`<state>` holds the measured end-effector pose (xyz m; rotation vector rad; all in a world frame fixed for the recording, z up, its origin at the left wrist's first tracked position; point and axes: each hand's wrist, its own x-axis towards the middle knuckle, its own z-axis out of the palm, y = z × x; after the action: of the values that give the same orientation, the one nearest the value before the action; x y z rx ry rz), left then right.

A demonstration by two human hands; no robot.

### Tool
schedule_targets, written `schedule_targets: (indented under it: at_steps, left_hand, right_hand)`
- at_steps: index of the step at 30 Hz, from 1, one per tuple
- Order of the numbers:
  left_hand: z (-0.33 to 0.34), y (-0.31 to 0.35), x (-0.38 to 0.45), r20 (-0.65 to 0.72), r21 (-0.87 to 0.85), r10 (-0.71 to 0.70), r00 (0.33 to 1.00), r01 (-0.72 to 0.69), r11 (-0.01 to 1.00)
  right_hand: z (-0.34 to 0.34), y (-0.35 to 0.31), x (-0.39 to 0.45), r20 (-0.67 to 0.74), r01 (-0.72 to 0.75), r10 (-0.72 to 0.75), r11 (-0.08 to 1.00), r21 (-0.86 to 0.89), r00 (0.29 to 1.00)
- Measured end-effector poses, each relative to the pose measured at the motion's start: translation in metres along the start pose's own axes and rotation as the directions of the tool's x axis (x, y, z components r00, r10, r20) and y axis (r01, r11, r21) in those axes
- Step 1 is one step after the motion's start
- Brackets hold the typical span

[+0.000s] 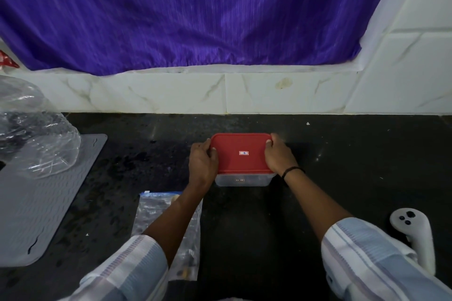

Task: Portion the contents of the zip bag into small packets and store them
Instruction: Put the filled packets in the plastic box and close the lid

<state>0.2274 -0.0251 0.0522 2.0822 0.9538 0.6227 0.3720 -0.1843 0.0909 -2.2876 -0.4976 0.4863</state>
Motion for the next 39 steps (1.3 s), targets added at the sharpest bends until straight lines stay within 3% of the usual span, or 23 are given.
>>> schedule_targets:
  at_steps: [3, 5, 7, 9, 13, 17, 20, 24, 29, 35, 39]
  left_hand:
    - [-0.017, 0.023, -0.011, 0.02, 0.028, 0.014, 1.0, -0.014, 0.999]
    - [-0.028, 0.037, -0.017, 0.007, 0.029, 0.068, 0.998, -0.069, 0.997]
    - [-0.036, 0.042, -0.02, -0.026, -0.006, 0.108, 0.994, -0.108, 0.994]
    - [-0.045, 0.039, -0.023, -0.055, 0.001, 0.134, 0.989, -0.134, 0.991]
    - [-0.057, 0.015, -0.032, -0.091, -0.038, 0.073, 0.993, -0.077, 0.996]
    - [-0.077, -0.017, -0.06, -0.116, -0.029, 0.03, 0.993, -0.034, 0.999]
    - [-0.09, -0.041, -0.084, -0.121, 0.006, -0.007, 0.993, 0.008, 1.0]
    - [-0.105, -0.071, -0.11, -0.136, 0.037, -0.091, 0.986, 0.097, 0.995]
    - [-0.107, -0.091, -0.124, -0.07, 0.089, -0.177, 0.982, 0.183, 0.979]
    - [-0.107, -0.095, -0.127, -0.021, 0.123, -0.178, 0.984, 0.179, 0.976]
    - [-0.106, -0.099, -0.126, -0.001, 0.124, -0.17, 0.985, 0.169, 0.978]
  right_hand:
    - [0.0, -0.002, -0.002, -0.043, 0.004, -0.006, 0.999, -0.048, 0.999]
    - [0.001, -0.002, -0.007, -0.152, 0.004, -0.027, 0.989, -0.148, 0.988]
    - [0.001, -0.006, -0.017, -0.27, 0.051, -0.136, 0.952, -0.3, 0.953]
    - [0.005, -0.015, -0.032, -0.331, 0.171, -0.338, 0.879, -0.445, 0.881]
    - [0.032, -0.041, -0.065, -0.294, 0.397, -0.601, 0.75, -0.529, 0.743]
    - [0.073, -0.06, -0.104, -0.143, 0.634, -0.725, 0.667, -0.391, 0.674]
    - [0.105, -0.06, -0.124, 0.098, 0.697, -0.697, 0.677, -0.236, 0.71]
    - [0.141, -0.061, -0.147, 0.297, 0.638, -0.57, 0.731, -0.243, 0.766]
    - [0.163, -0.06, -0.151, 0.344, 0.502, -0.391, 0.794, -0.342, 0.853]
    - [0.176, -0.066, -0.157, 0.353, 0.429, -0.281, 0.77, -0.473, 0.893]
    - [0.177, -0.069, -0.158, 0.343, 0.372, -0.225, 0.807, -0.459, 0.912]
